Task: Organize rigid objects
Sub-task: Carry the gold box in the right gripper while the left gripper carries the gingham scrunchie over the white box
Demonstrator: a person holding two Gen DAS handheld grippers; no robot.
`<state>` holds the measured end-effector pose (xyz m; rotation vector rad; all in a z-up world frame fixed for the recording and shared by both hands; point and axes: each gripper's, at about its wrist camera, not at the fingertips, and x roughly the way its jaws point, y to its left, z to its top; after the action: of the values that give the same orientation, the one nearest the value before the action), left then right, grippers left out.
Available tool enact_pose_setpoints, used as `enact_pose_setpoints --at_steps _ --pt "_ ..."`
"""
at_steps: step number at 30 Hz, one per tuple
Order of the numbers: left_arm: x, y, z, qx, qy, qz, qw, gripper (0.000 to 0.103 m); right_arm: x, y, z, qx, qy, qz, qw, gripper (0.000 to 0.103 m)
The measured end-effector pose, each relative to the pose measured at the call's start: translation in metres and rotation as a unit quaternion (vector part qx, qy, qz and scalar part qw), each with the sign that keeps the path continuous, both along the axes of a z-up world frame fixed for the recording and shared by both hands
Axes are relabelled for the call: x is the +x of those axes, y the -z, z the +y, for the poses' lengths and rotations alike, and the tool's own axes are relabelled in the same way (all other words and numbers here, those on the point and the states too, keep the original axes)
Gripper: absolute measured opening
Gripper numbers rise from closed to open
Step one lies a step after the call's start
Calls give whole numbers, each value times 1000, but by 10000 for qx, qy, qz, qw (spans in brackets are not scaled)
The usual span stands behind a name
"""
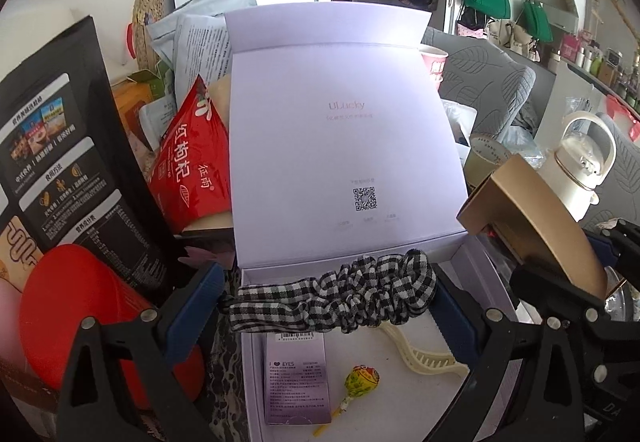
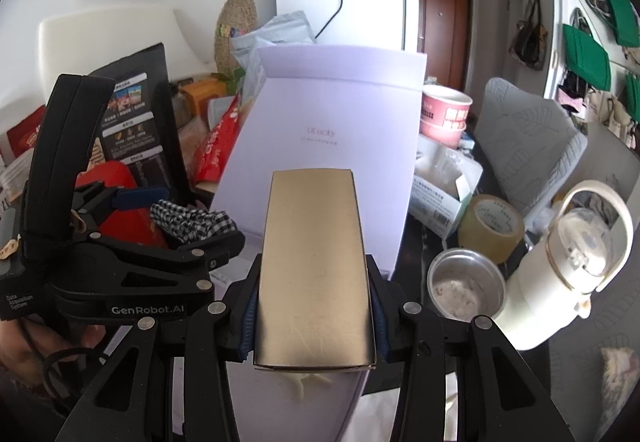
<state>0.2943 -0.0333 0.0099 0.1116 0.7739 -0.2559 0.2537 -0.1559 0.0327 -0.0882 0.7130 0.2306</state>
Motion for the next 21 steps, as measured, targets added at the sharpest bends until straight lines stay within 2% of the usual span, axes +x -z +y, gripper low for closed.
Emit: enact_pose_setpoints --at_steps 21 --pt "21 42 -12 337 -102 463 9983 100 22 41 3 -381 211 597 9973 44"
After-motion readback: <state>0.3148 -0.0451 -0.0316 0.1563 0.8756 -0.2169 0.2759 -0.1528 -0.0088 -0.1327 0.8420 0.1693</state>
